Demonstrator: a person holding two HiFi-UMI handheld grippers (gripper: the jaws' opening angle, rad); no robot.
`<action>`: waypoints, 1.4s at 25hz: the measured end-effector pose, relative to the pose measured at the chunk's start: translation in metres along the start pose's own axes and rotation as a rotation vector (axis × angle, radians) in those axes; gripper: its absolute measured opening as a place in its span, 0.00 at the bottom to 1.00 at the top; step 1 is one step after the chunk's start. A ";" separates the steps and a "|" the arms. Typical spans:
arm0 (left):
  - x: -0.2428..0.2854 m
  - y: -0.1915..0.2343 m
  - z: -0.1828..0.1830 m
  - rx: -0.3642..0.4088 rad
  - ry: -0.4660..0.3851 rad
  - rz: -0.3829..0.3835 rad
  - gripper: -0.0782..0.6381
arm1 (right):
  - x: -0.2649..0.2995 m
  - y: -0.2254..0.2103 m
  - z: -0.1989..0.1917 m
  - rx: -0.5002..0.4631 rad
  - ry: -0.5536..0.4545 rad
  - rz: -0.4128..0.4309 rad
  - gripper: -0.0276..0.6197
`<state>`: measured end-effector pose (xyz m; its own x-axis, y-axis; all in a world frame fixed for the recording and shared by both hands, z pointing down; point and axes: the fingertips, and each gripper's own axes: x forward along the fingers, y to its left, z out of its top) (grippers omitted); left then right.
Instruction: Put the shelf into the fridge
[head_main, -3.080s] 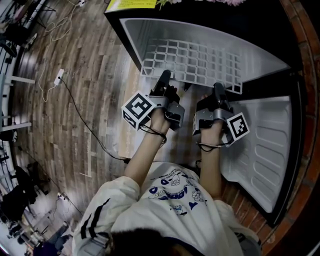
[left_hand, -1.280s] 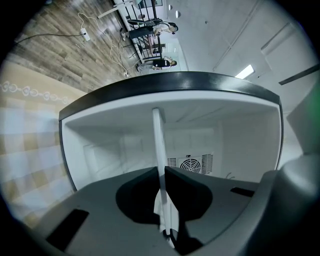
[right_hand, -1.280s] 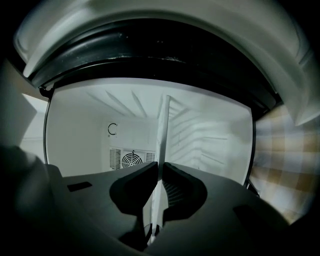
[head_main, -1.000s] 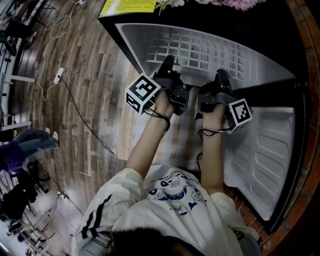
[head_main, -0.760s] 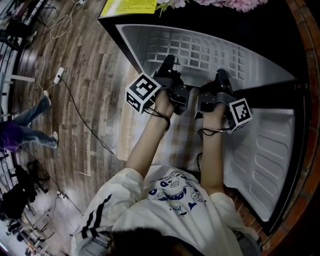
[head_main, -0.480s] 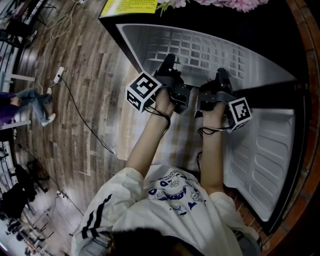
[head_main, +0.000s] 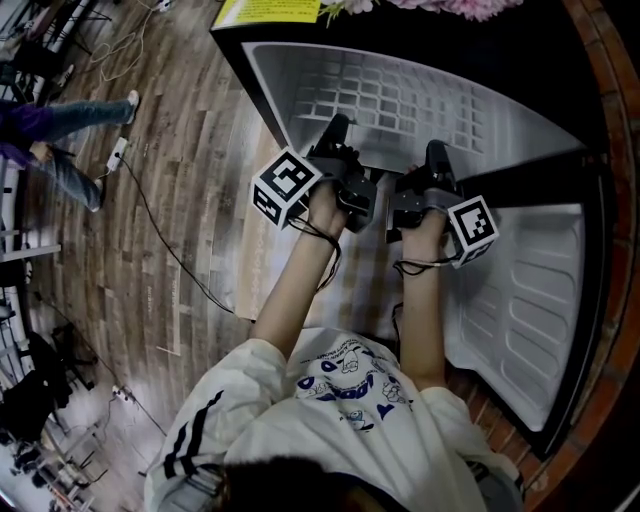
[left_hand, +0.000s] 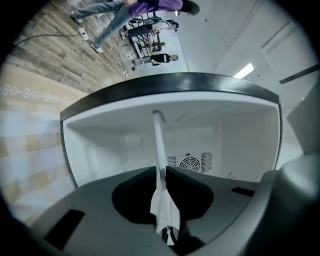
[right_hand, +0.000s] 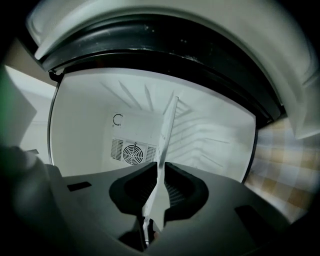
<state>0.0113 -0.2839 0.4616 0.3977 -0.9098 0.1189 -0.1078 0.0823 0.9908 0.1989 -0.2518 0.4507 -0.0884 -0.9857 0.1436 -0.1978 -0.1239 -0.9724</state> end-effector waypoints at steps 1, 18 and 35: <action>-0.003 0.000 -0.001 0.007 0.003 0.000 0.18 | -0.003 0.000 -0.003 -0.019 0.008 -0.001 0.13; -0.065 -0.020 -0.008 0.593 0.037 0.038 0.16 | -0.056 0.041 -0.035 -0.802 0.020 0.054 0.12; -0.111 -0.038 -0.020 1.003 -0.014 0.093 0.15 | -0.101 0.046 -0.050 -0.942 -0.001 0.054 0.11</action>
<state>-0.0105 -0.1779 0.4120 0.3383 -0.9225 0.1859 -0.8577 -0.2210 0.4643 0.1498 -0.1527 0.4009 -0.1198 -0.9875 0.1021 -0.9010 0.0650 -0.4288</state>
